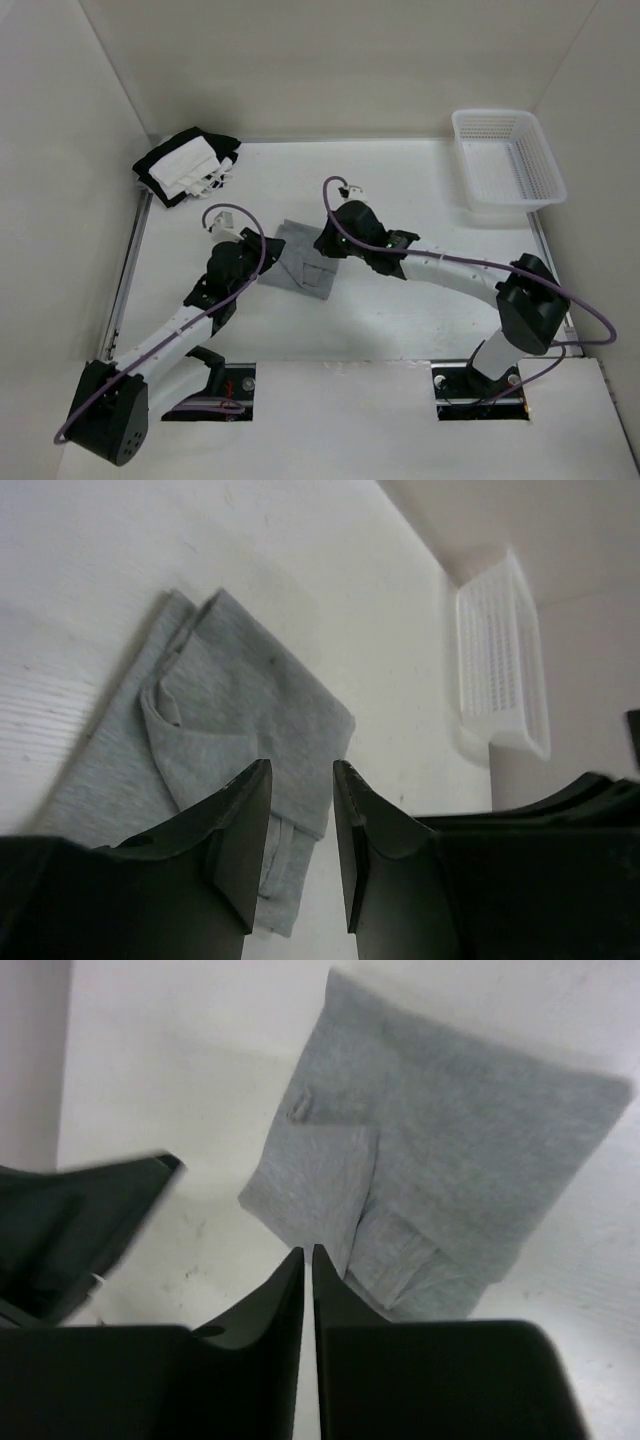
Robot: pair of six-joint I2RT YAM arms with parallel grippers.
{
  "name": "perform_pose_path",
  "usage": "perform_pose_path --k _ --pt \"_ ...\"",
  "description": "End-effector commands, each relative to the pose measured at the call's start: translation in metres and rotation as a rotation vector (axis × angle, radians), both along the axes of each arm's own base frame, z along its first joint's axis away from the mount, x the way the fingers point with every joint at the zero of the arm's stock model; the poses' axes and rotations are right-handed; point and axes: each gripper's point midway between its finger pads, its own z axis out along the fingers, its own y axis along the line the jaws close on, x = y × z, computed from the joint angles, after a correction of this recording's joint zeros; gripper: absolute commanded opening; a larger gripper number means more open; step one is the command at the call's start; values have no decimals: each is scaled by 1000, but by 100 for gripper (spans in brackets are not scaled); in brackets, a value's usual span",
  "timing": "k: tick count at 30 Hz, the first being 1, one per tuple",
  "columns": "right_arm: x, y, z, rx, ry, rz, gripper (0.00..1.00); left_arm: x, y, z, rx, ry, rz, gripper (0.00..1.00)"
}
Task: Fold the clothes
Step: Fold the tank top
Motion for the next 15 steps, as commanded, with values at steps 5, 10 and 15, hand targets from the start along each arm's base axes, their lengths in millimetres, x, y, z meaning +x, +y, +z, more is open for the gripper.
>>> perform_pose_path --k 5,10,15 --pt "26 13 -25 36 -15 41 3 14 -22 37 23 -110 -1 19" --pt "42 32 -29 95 -90 45 35 7 -10 42 32 -114 28 12" --pt "43 39 -41 126 -79 46 37 1 1 32 57 -89 38 12"
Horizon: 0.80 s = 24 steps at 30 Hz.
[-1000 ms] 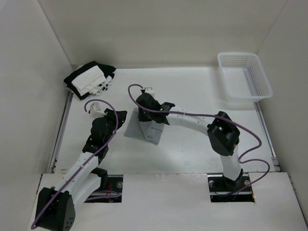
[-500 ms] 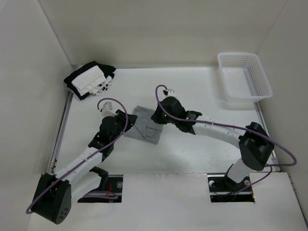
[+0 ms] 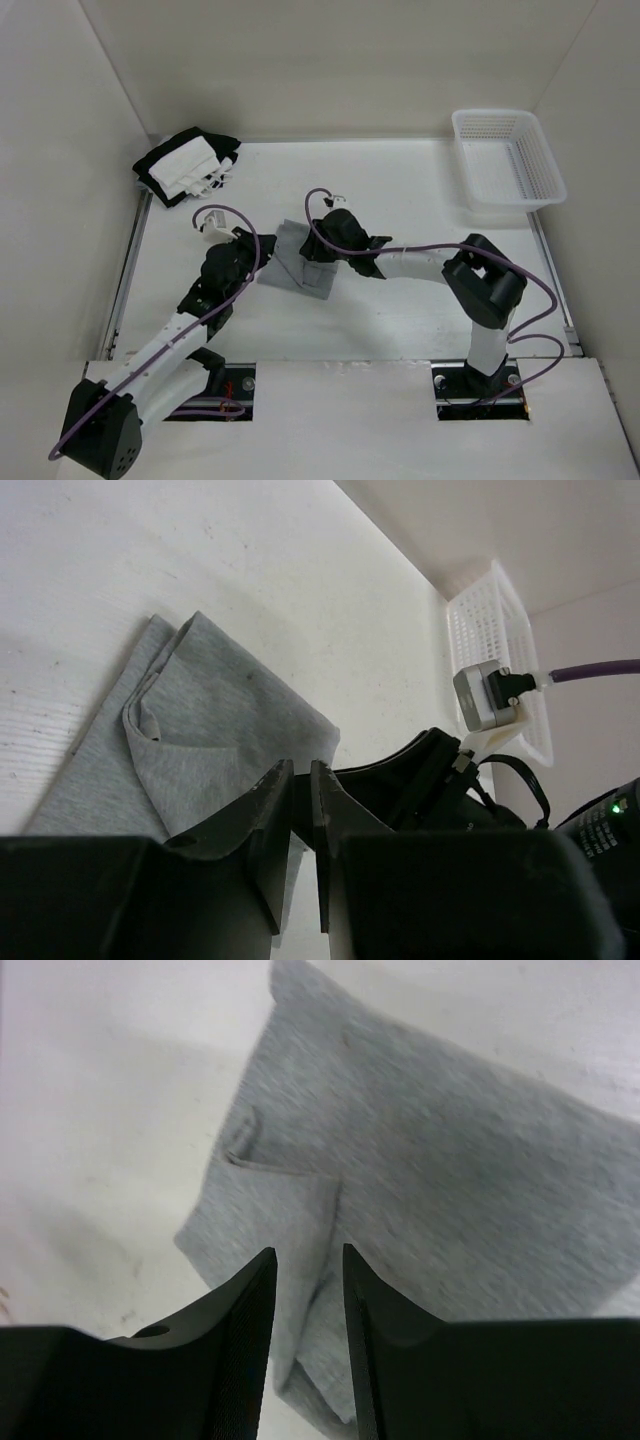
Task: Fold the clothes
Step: Fold the tank top
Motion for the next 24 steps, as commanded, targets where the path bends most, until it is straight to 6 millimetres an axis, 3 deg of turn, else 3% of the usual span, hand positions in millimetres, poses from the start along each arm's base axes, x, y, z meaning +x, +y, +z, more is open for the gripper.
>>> perform_pose_path --k 1,7,13,15,20,24 --pt "13 22 25 120 -80 11 37 2 8 12 14 -27 19 12" --pt "13 27 4 104 -34 16 35 2 18 8 10 -20 33 13" --pt "13 31 -3 111 -20 9 32 2 17 16 -2 -38 28 13" --pt "9 40 4 139 -35 27 25 2 17 16 -2 -38 28 13" --pt "-11 68 15 147 -63 119 18 3 17 12 0 -29 30 13" --pt "-32 87 13 151 -31 186 16 5 34 27 12 -69 69 14"
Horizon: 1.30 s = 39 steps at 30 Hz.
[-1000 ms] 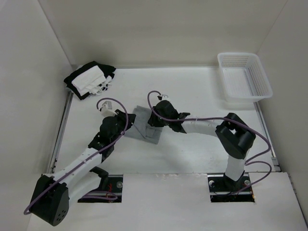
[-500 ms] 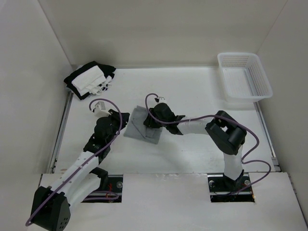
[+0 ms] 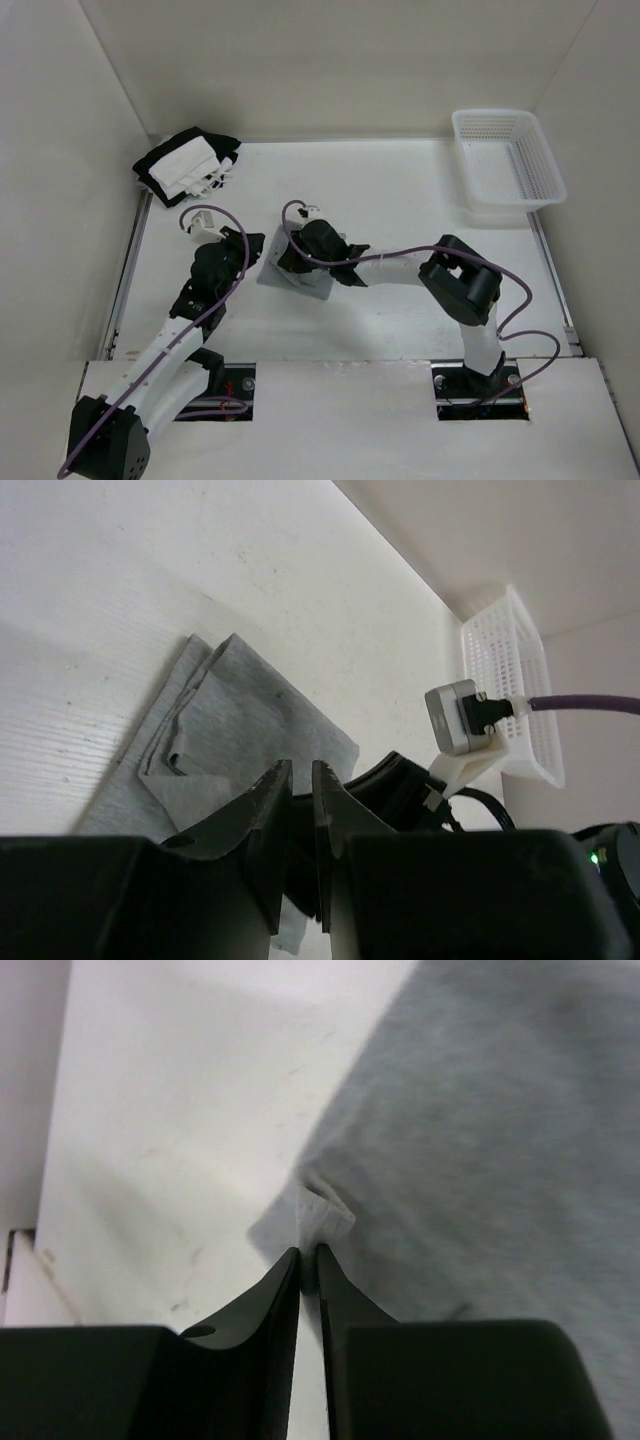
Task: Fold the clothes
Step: Fold the tank top
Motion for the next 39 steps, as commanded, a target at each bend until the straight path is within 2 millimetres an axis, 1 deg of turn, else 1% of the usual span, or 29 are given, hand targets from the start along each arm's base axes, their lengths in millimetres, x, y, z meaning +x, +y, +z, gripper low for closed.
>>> perform_pose_path --k 1,2,4,5,6,9,10,12,13,14,15,16,17,18,20,22,24,27,29,31,33,34,36,39 --pt "-19 36 18 71 -10 106 17 4 14 30 4 -81 26 14" --pt "-30 44 18 77 0 141 20 5 18 34 2 -88 35 14" --pt "-48 59 18 73 21 198 32 5 21 38 -3 -94 45 14" --pt "-57 63 19 64 27 226 37 6 21 39 -5 -96 45 14" --pt "-64 65 22 60 30 248 38 6 22 39 -8 -95 47 14" --pt "-71 59 36 64 24 270 41 6 22 38 -11 -93 52 15" --pt "-70 51 42 66 12 263 42 7 22 36 -10 -89 52 15" --pt "-53 29 54 73 -22 216 43 9 18 33 -10 -78 44 15" --pt "-45 18 55 71 -32 190 40 11 15 32 -10 -73 36 15" --pt "-33 6 54 69 -38 155 33 12 10 30 -13 -68 25 15" --pt "-23 -5 49 65 -33 124 24 13 4 27 -16 -63 11 15" --pt "-19 -12 44 61 -24 110 17 15 -3 24 -19 -58 -1 15" --pt "-19 -14 38 57 -14 111 12 16 -9 21 -20 -51 -13 15" --pt "-20 -15 30 46 -1 113 10 16 -17 17 -19 -42 -26 15" --pt "-23 -17 18 30 13 107 7 18 -27 9 -13 -29 -39 15" --pt "-39 -14 5 27 26 118 6 18 -33 3 -9 -18 -48 15" --pt "-46 -15 -5 41 37 93 5 17 -35 -6 -5 -2 -49 15" --pt "-54 -20 -19 66 55 63 5 12 -35 -31 12 46 -53 16" --pt "-57 -23 -24 84 66 59 7 8 -27 -56 31 96 -40 16" --pt "-59 -26 -24 93 59 54 11 3 -17 -77 54 139 -19 16" --pt "-61 -28 -21 99 55 52 18 -2 -5 -91 58 167 4 16" --pt "-62 -29 -18 103 53 56 22 -4 -1 -91 55 167 12 16" --pt "-65 -31 0 129 32 74 31 -7 4 -84 39 140 20 17" --pt "-71 -36 36 172 -30 110 36 -10 12 -64 37 84 39 22"
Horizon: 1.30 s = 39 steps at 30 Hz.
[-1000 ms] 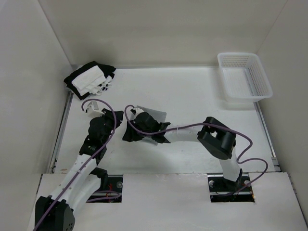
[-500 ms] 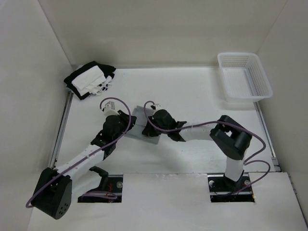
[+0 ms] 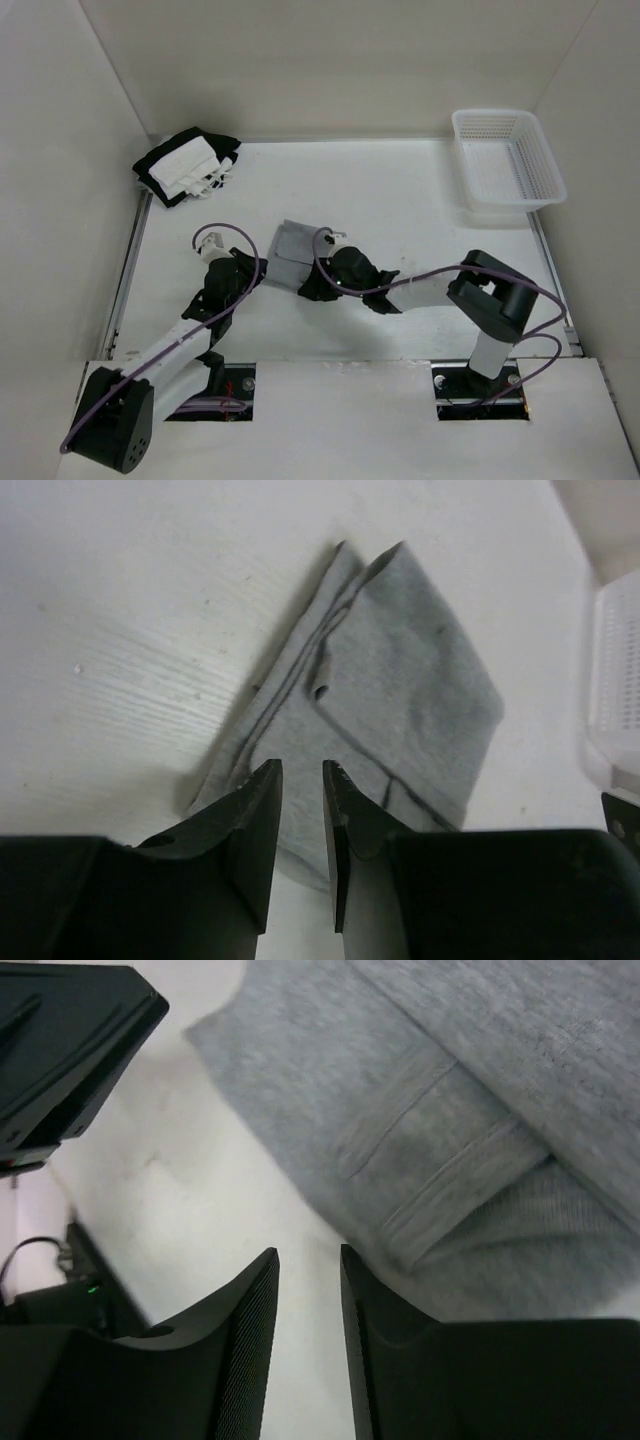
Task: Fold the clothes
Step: Fold the tank top
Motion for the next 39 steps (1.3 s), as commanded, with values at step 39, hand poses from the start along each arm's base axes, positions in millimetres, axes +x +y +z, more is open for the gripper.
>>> perform_pose_path --k 39 --pt "203 -21 9 71 106 -333 21 17 -6 76 -55 -206 -3 27"
